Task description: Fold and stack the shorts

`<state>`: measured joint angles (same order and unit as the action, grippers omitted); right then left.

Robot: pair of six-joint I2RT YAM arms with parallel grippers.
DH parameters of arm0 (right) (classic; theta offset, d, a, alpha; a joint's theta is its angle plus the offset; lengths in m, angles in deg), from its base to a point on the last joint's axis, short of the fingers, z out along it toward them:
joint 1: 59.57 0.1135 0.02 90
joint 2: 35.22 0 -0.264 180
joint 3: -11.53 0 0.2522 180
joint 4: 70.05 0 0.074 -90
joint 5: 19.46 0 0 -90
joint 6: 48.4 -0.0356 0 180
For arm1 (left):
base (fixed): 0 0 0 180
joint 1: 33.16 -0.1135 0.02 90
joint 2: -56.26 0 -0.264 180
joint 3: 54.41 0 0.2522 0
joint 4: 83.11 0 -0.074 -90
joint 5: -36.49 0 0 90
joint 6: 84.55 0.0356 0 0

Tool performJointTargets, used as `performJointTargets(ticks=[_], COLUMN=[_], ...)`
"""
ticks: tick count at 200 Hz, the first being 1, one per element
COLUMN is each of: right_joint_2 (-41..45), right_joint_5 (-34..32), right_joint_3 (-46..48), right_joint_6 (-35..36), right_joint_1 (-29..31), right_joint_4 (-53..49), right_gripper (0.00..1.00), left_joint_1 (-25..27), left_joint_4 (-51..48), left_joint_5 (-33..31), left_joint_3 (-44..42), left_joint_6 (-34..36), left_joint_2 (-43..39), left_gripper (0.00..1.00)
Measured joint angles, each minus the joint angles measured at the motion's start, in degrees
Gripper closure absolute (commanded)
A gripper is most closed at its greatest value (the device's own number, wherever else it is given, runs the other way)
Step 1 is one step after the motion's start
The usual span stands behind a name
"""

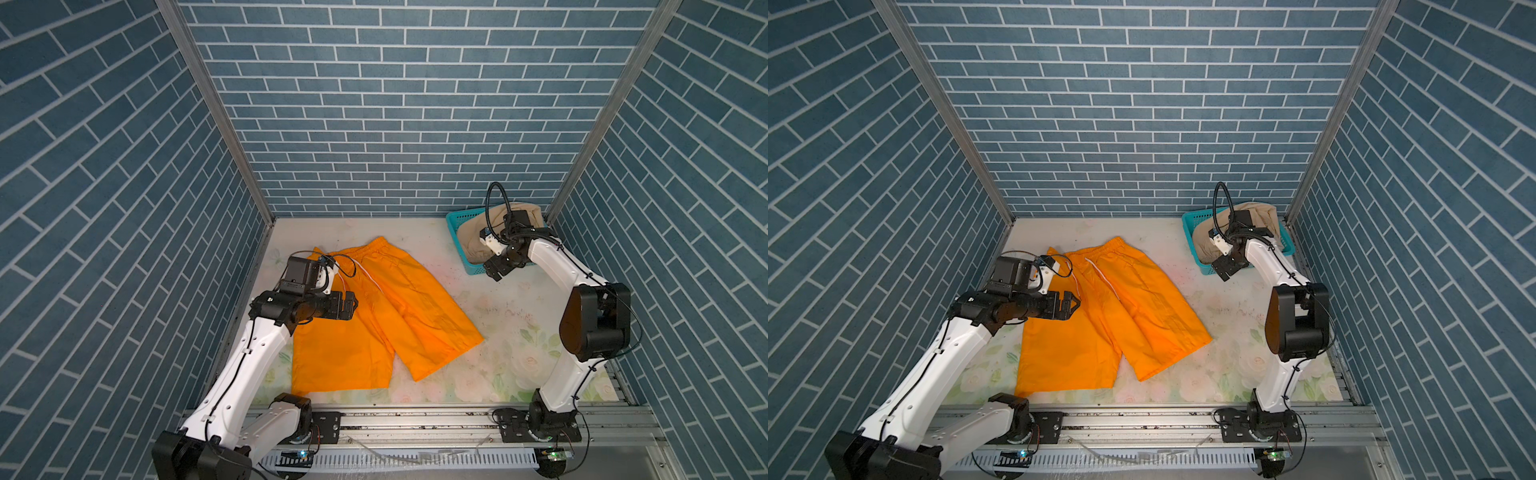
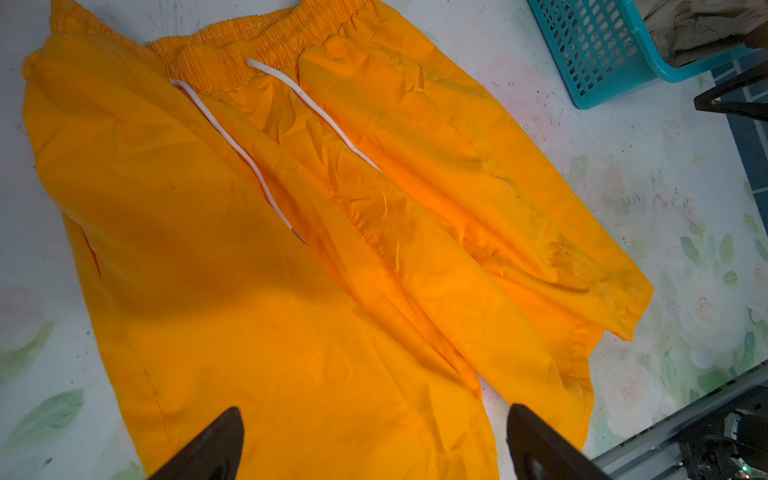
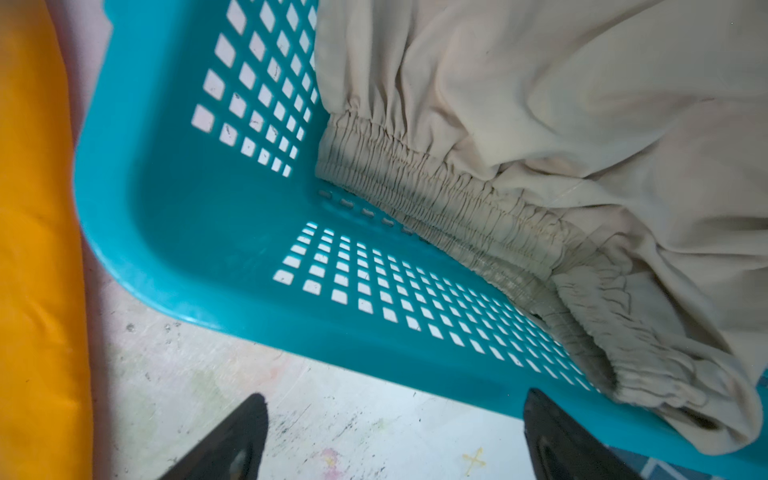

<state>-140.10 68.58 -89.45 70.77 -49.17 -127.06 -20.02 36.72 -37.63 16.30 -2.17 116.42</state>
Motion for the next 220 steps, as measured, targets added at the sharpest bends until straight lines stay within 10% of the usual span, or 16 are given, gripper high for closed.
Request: performJointTargets(ticks=[66, 220], right_joint_2=[-7.5, -15.6], right_joint_5=[1.2, 6.0], right_joint_3=[-8.4, -16.0], right_joint_6=[1.1, -13.3], right_joint_1=[0.9, 7.4], right_joint_4=[-2.5, -3.8], right_gripper=[0.1, 0.68], left_joint_1=[-0.5, -2.4], left_joint_4=[1.2, 2.4], left_joint_5=[-0.6, 0.5], left_joint_3=[-1.2, -1.8], left_joint_6=[0.6, 0.3], left_joint_2=[1.7, 1.7], left_gripper=[0.0, 0.0])
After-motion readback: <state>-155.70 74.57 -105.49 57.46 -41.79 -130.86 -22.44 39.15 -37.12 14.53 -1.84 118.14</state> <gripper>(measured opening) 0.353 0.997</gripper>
